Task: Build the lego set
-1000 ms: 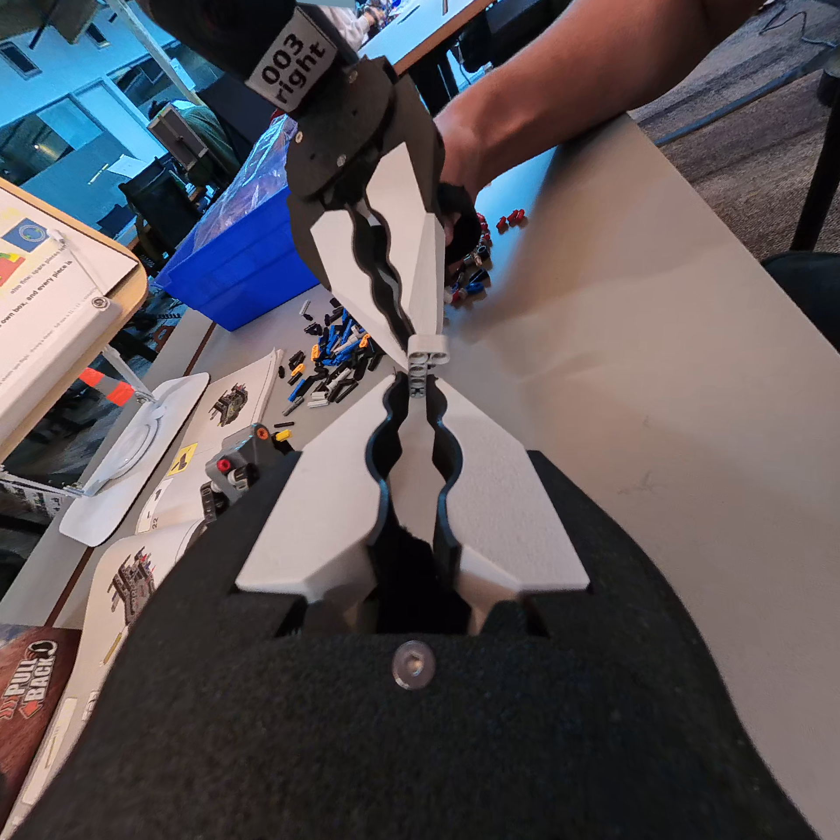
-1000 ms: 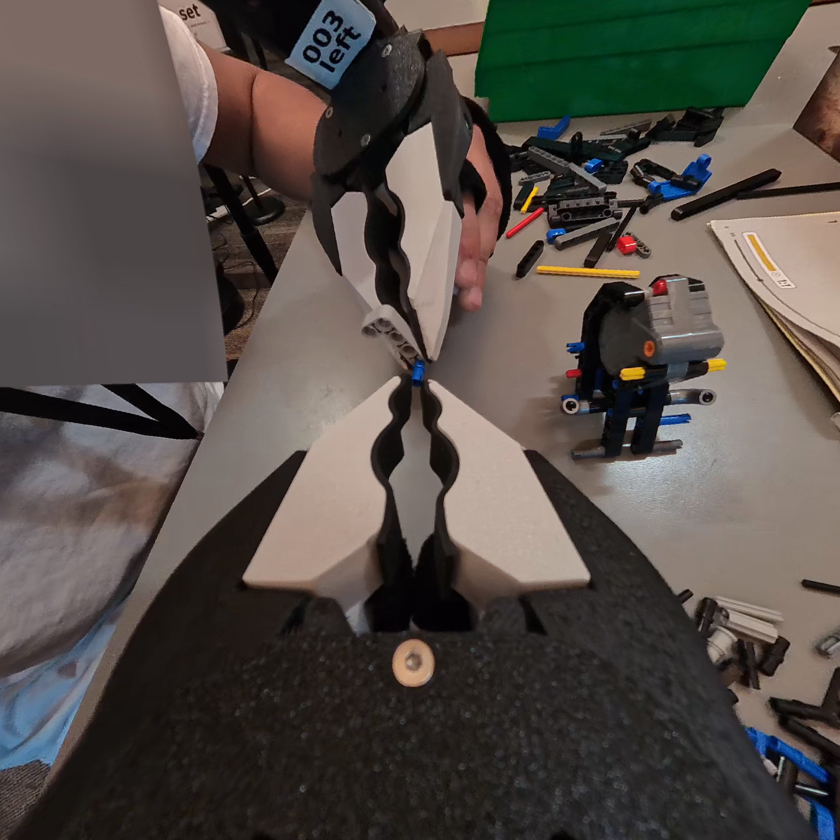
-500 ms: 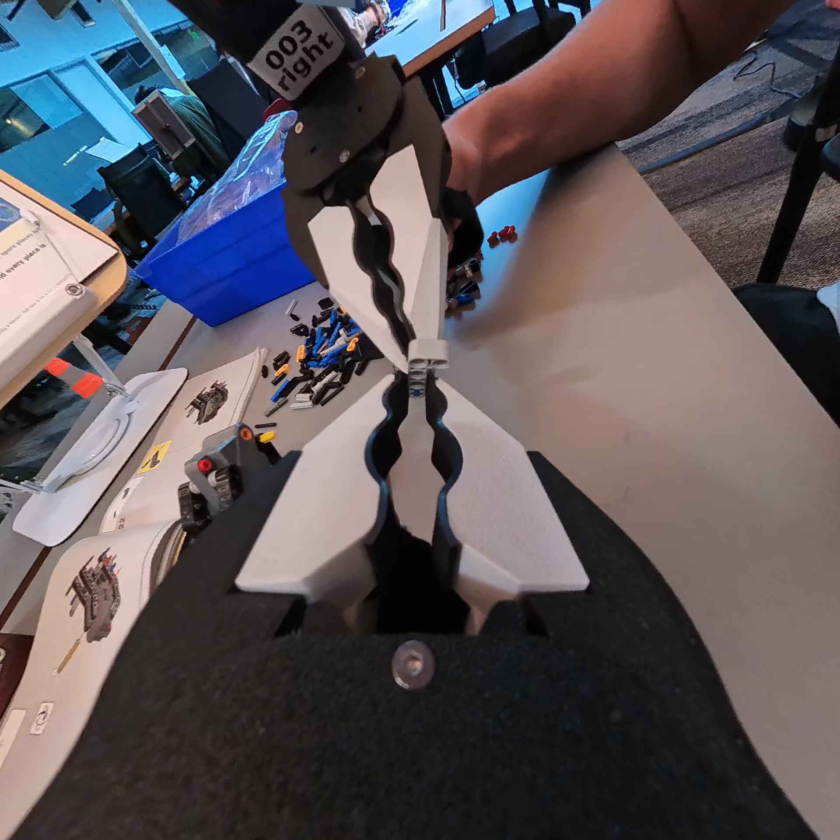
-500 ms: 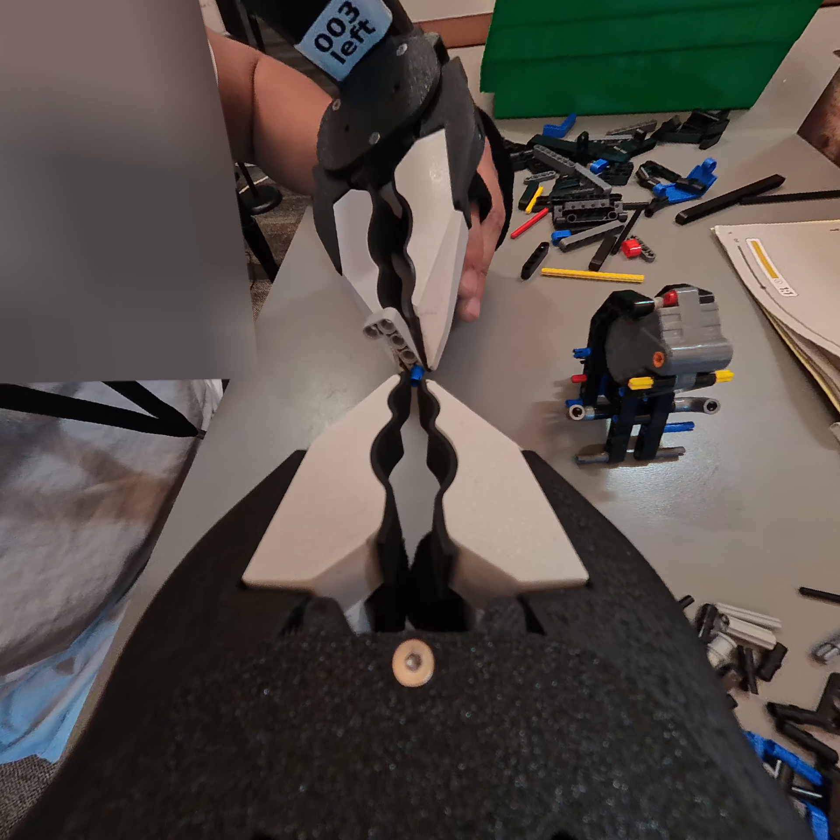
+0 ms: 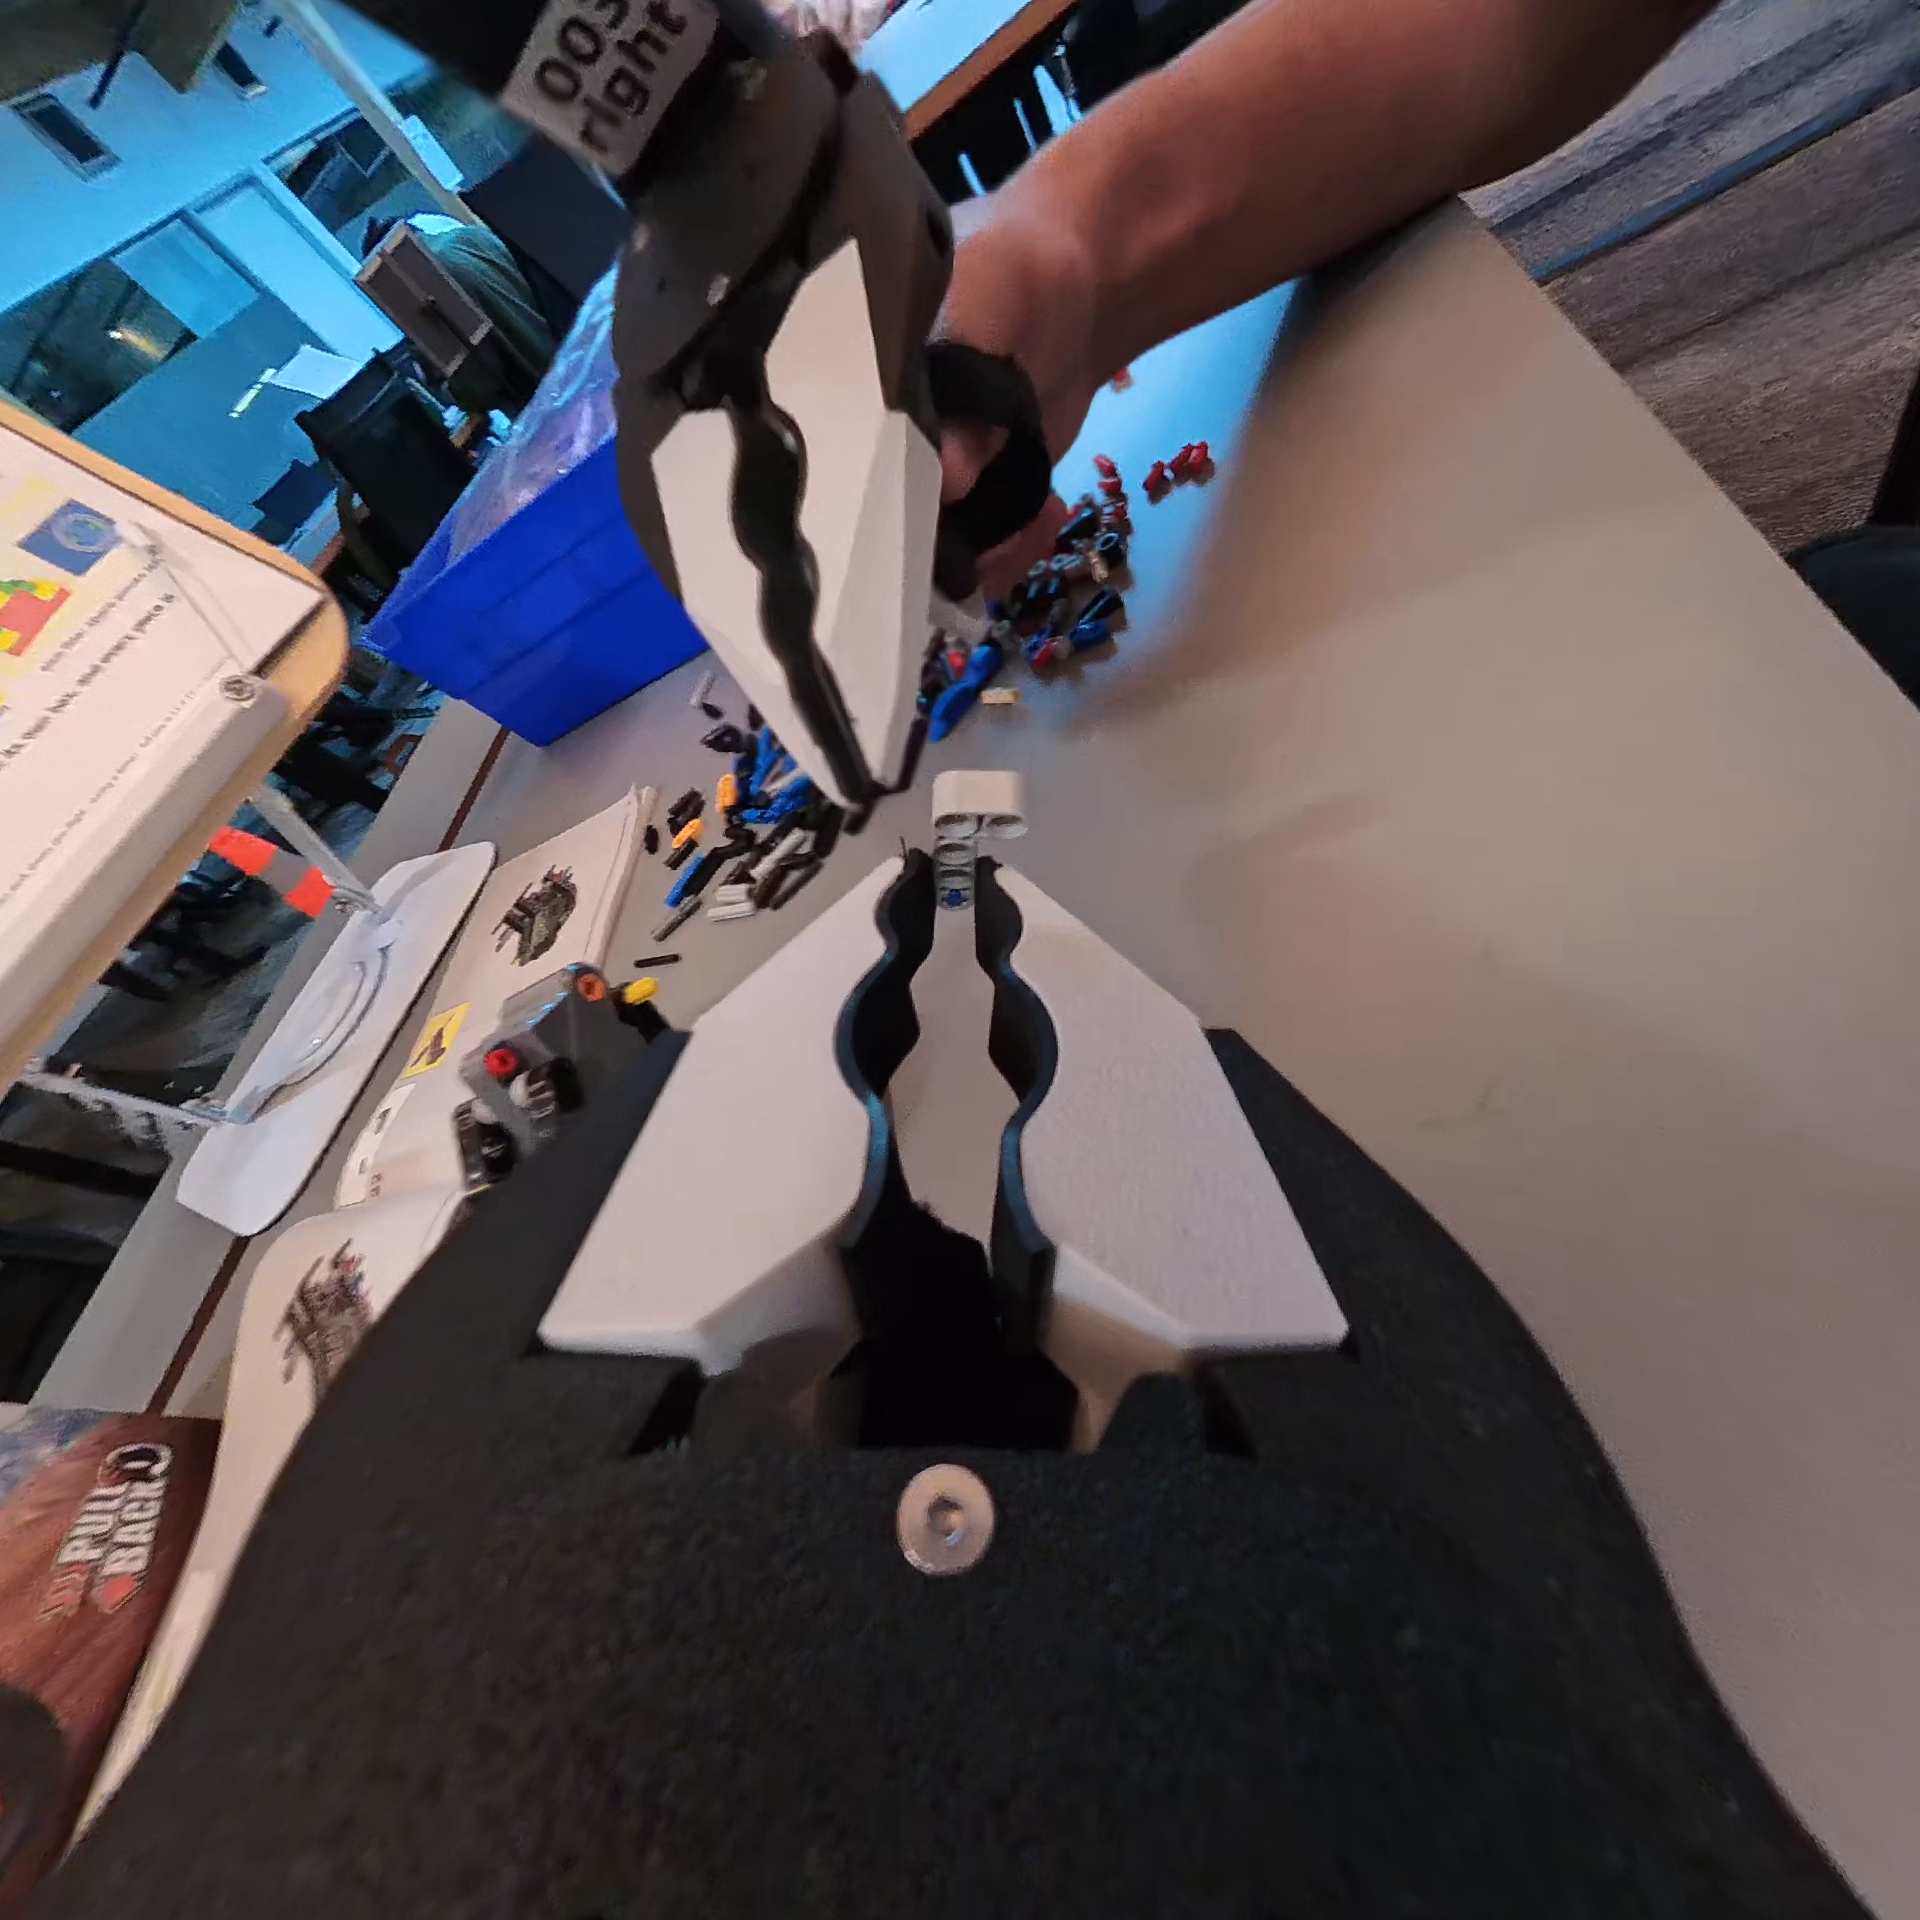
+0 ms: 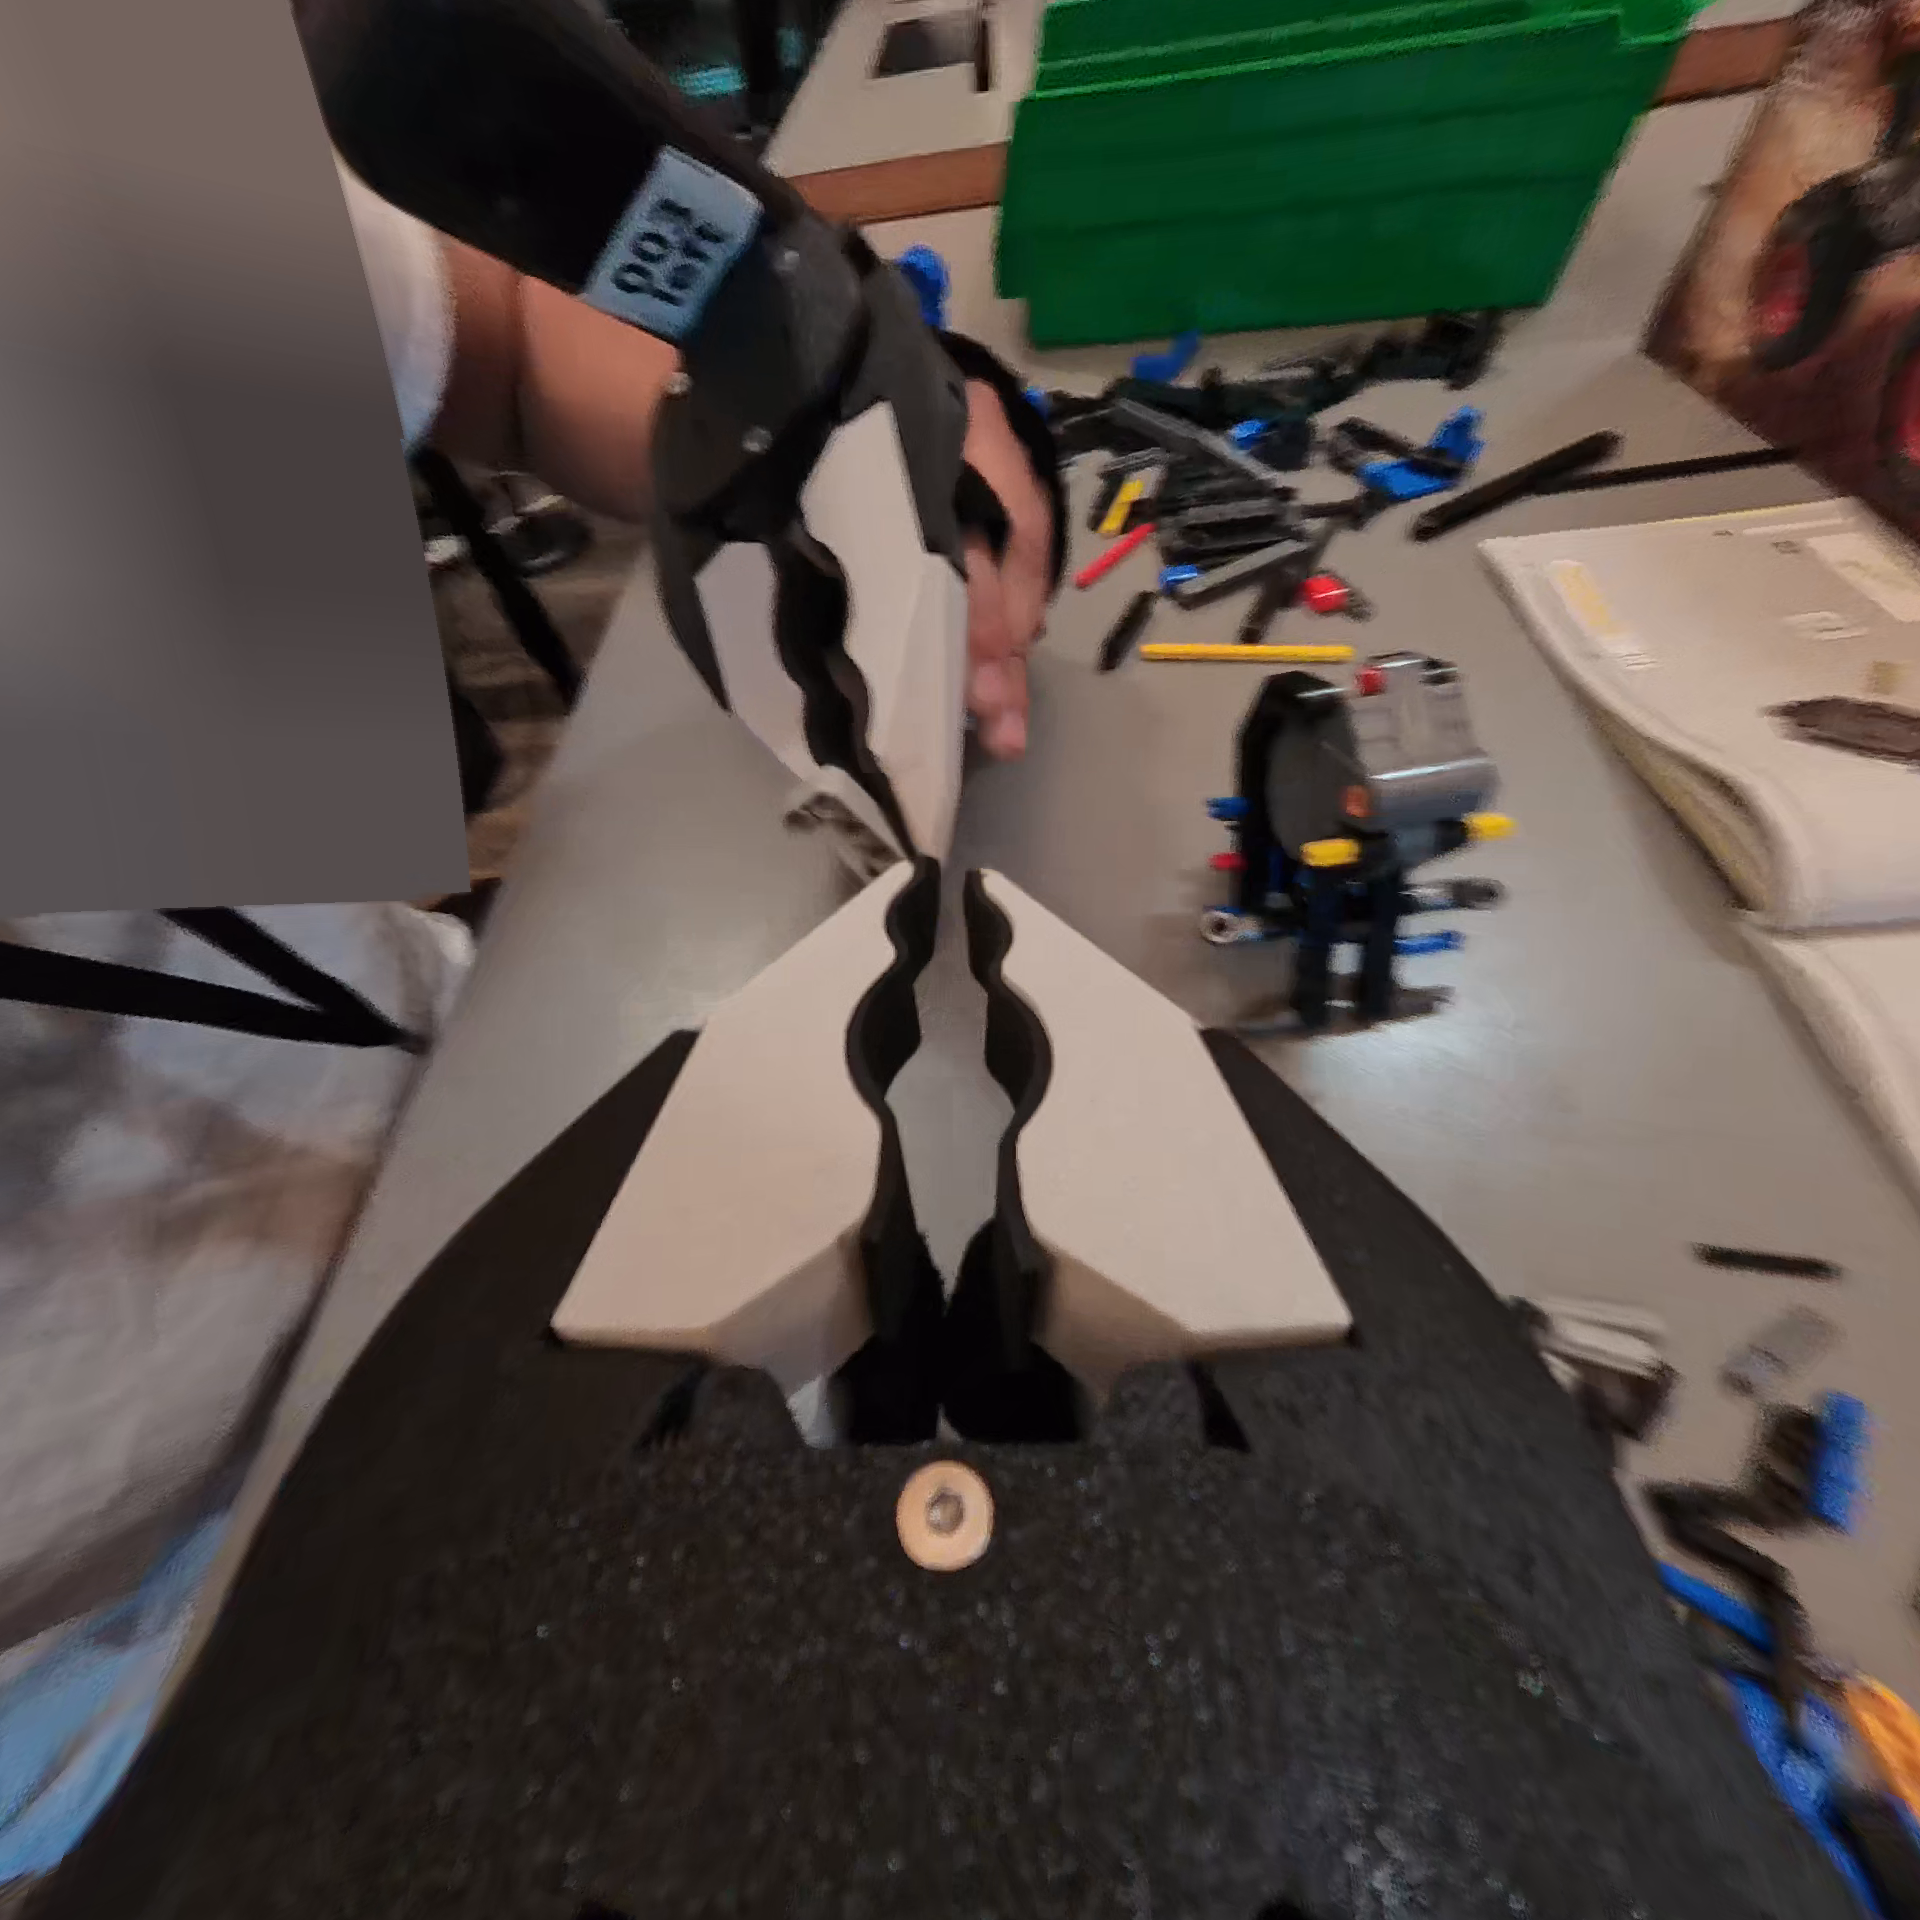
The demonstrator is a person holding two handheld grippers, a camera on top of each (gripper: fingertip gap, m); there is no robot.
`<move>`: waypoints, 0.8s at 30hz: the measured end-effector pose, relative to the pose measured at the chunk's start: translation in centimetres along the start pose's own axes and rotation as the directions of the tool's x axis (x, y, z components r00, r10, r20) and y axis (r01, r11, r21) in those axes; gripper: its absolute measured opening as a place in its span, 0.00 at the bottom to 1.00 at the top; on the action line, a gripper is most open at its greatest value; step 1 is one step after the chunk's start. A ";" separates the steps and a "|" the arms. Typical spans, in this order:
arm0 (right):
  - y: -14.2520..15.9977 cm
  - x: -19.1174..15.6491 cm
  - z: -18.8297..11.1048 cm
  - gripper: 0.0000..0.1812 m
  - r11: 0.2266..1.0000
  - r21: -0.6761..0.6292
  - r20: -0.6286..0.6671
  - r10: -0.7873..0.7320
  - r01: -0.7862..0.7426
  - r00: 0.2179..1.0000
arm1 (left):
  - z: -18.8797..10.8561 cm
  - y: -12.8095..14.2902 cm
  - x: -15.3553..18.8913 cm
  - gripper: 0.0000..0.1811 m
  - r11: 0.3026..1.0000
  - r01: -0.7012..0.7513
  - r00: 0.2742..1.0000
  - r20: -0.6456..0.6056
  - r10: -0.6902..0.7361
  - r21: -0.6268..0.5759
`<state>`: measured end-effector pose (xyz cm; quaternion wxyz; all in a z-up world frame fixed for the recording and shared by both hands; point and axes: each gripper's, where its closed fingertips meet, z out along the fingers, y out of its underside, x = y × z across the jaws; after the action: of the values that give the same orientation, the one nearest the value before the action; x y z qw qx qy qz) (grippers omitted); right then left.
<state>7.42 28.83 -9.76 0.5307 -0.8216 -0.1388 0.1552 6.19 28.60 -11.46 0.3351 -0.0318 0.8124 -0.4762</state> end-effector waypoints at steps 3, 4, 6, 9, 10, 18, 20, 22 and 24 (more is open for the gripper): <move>-0.3 2.7 -1.8 0.04 0.999 0.032 -0.165 -0.008 0.014 0.986 | -0.5 0.2 -1.2 0.03 1.000 0.004 0.999 0.055 -0.004 -0.003; 0.1 3.5 -2.2 0.06 1.000 0.014 -0.220 -0.016 0.019 0.975 | -0.6 0.4 -1.6 0.03 1.000 0.012 0.997 0.074 -0.012 -0.011; 1.5 5.5 -2.9 0.07 0.997 -0.060 -0.354 -0.064 0.045 0.933 | -0.5 0.7 -2.1 0.03 0.999 0.024 0.994 0.103 -0.021 -0.030; 3.0 7.6 -3.8 0.07 0.974 -0.197 -0.501 -0.196 0.109 0.843 | -0.3 1.4 -2.3 0.03 0.997 -0.015 0.991 0.134 0.026 -0.076; 3.1 8.0 -3.9 0.07 0.967 -0.224 -0.529 -0.229 0.126 0.817 | -0.3 1.4 -2.3 0.03 0.996 -0.030 0.989 0.141 0.041 -0.080; 3.6 8.3 -3.7 0.08 0.947 -0.275 -0.573 -0.300 0.165 0.762 | -0.7 1.7 -3.2 0.03 0.996 -0.015 0.984 0.177 0.030 -0.087; 3.3 8.7 -4.2 0.09 0.951 -0.267 -0.597 -0.289 0.155 0.748 | -0.7 1.8 -3.3 0.03 0.996 -0.007 0.984 0.178 0.024 -0.094; 3.1 9.0 -4.7 0.09 0.956 -0.255 -0.615 -0.278 0.148 0.738 | -0.6 2.0 -3.3 0.03 0.995 -0.008 0.984 0.179 0.026 -0.100; 3.0 9.3 -5.2 0.09 0.958 -0.249 -0.630 -0.271 0.141 0.728 | -0.6 2.1 -3.4 0.03 0.994 -0.007 0.982 0.186 0.027 -0.106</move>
<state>18.21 26.93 -11.47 0.4813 -0.8478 -0.0474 -0.2175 9.06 31.48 -11.21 0.4119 -0.0869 0.8015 -0.4246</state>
